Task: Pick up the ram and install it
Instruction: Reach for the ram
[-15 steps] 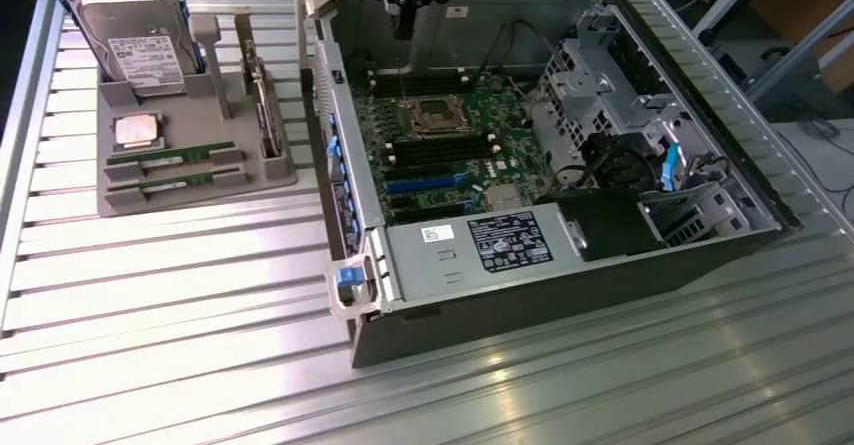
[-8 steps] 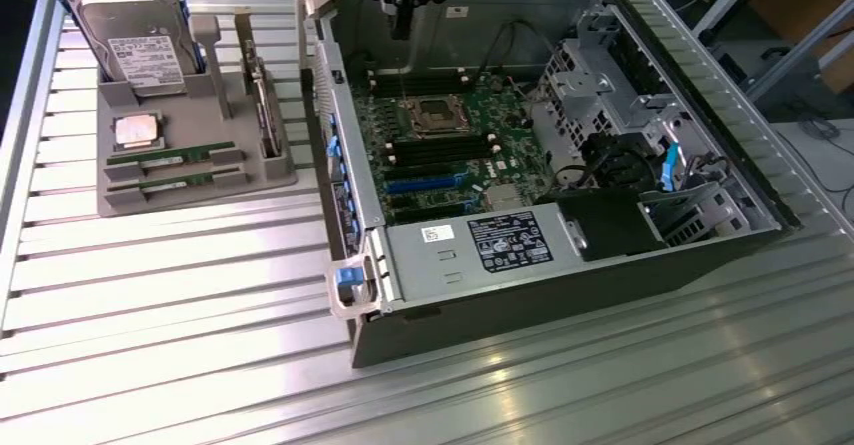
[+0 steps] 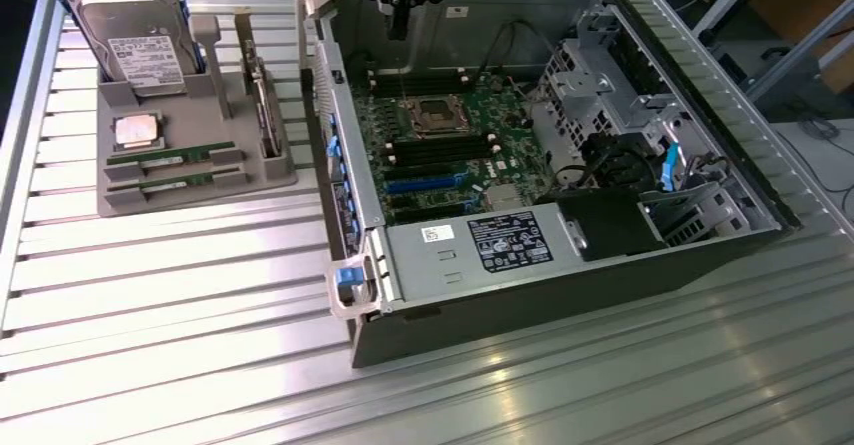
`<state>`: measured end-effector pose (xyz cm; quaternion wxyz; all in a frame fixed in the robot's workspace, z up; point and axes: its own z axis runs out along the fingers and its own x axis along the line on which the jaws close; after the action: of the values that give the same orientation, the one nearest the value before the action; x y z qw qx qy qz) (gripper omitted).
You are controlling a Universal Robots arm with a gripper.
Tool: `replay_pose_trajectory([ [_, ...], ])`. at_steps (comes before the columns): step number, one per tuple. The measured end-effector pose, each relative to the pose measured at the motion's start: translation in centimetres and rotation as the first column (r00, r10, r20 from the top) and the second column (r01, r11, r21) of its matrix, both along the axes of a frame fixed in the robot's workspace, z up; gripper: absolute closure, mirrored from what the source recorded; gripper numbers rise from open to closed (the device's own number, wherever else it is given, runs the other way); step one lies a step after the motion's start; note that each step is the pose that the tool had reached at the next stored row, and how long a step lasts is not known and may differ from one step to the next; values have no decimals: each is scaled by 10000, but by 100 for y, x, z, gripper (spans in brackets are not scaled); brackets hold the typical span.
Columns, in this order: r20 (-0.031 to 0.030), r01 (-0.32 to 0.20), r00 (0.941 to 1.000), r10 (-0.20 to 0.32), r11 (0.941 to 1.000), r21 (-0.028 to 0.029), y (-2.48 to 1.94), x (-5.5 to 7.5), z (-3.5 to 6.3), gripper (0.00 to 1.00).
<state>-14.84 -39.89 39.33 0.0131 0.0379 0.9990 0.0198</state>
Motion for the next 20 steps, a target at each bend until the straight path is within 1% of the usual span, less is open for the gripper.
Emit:
replay_pose_trajectory([
  [20, 0, 0, 10000, 0, 10000, 0, 0, -49, 0, 90],
])
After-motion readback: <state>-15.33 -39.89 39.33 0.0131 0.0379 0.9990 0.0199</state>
